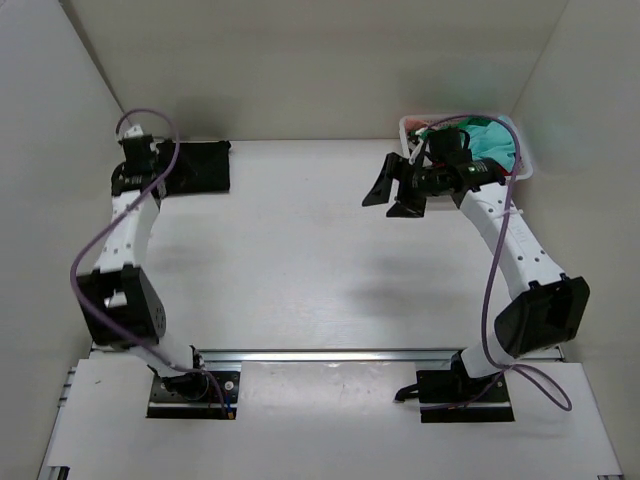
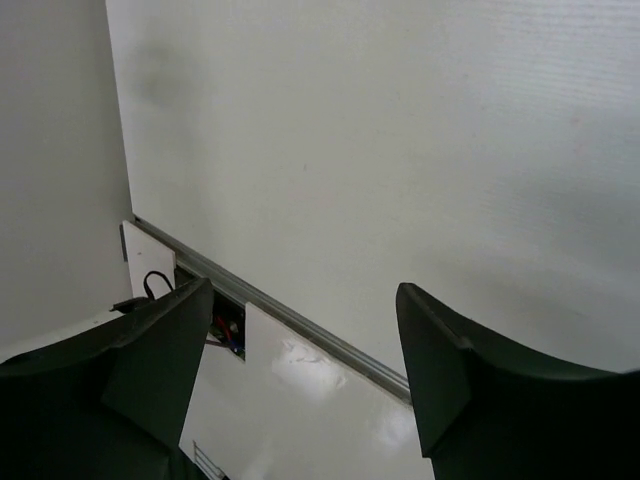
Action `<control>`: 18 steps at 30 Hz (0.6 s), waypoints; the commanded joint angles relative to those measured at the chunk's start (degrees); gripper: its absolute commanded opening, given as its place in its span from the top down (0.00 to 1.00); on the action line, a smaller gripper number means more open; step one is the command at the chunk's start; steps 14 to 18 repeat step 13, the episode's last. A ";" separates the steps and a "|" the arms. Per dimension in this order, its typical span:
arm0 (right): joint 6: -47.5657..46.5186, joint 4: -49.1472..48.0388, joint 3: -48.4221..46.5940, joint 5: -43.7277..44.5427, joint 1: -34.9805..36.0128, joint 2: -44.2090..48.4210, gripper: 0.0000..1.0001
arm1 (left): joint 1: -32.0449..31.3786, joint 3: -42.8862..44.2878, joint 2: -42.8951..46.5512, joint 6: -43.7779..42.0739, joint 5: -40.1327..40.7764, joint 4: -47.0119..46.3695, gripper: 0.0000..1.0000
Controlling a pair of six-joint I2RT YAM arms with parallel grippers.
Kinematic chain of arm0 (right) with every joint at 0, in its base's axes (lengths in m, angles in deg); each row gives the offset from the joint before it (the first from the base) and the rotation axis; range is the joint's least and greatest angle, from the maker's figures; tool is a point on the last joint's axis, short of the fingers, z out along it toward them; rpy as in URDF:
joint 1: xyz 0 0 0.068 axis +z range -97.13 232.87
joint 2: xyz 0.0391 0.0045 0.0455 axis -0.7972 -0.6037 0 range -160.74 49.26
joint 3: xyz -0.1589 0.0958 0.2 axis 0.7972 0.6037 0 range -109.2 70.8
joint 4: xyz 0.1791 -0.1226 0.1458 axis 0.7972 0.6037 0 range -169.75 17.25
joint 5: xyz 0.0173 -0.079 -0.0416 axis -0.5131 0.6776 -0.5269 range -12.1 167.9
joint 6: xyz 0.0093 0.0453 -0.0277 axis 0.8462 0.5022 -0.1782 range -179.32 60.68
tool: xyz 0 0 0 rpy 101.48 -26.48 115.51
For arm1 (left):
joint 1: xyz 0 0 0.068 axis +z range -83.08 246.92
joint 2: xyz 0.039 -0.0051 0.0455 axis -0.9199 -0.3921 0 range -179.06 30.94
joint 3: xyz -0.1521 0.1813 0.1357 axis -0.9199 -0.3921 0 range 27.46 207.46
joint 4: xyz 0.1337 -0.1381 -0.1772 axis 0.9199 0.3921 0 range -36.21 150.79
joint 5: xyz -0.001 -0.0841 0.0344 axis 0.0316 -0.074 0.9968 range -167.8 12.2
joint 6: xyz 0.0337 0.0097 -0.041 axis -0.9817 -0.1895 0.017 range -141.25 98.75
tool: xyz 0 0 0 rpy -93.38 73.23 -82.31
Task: Fold and stack the t-shirts
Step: Put the neatly folded tshirt into the corner of the board with the left arm
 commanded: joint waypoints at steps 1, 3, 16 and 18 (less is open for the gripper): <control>-2.03 -2.65 4.72 -0.67 0.01 5.63 0.28 | 0.59 -17.57 14.84 -0.41 1.31 0.06 0.02; -2.90 -2.13 7.01 0.73 0.27 7.22 0.18 | -2.21 -23.83 23.18 -0.49 -0.10 1.90 0.01; -8.88 -1.95 15.19 2.66 -9.48 13.38 0.01 | -13.22 -33.80 32.71 -0.14 -8.71 18.34 0.01; -8.88 -1.95 15.19 2.66 -9.48 13.38 0.01 | -13.22 -33.80 32.71 -0.14 -8.71 18.34 0.01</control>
